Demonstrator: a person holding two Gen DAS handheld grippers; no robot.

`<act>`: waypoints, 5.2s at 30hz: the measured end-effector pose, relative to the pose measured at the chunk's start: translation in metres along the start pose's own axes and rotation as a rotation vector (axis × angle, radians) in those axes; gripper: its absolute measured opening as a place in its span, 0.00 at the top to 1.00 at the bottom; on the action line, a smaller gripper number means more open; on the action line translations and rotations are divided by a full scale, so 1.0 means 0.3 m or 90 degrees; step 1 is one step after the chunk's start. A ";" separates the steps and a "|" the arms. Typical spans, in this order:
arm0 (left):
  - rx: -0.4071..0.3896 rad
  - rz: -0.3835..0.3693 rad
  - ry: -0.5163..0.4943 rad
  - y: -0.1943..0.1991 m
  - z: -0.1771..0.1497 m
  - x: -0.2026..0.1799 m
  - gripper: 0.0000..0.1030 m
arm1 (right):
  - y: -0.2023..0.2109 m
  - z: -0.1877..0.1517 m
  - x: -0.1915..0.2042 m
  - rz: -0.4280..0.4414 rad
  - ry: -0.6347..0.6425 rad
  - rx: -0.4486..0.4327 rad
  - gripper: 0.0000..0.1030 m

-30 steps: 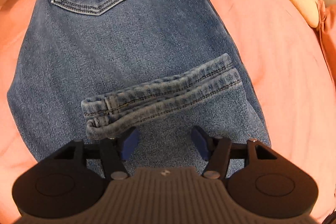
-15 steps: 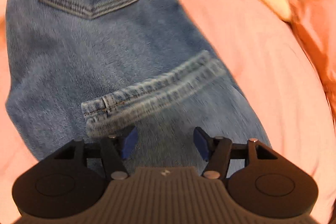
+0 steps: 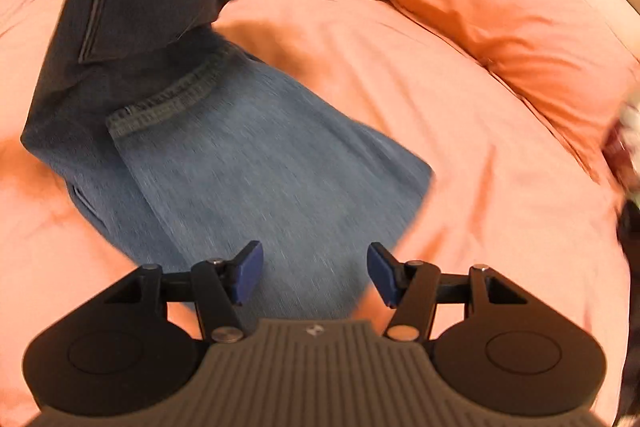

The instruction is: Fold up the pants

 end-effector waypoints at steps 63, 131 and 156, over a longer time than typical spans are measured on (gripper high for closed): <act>0.136 -0.064 0.120 -0.058 -0.301 0.350 0.18 | -0.008 0.604 0.028 0.043 -0.260 -0.131 0.92; 0.217 -0.064 -0.143 0.180 -0.630 0.103 0.78 | -0.172 -0.060 0.045 -0.137 -0.307 0.023 0.64; 0.305 -0.200 -0.274 0.246 -0.585 0.149 0.46 | -0.002 -0.063 0.025 -0.083 -0.353 0.004 0.32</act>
Point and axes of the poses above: each gripper's, at about its wrist camera, not at the fingertips, and y roughly against the way its jaws point, x to its left, z to its top, the point moved 6 cm from there along -y, roughly the way its jaws point, and after that the axes turned 13 degrees about -x, right-handed, at the moved point
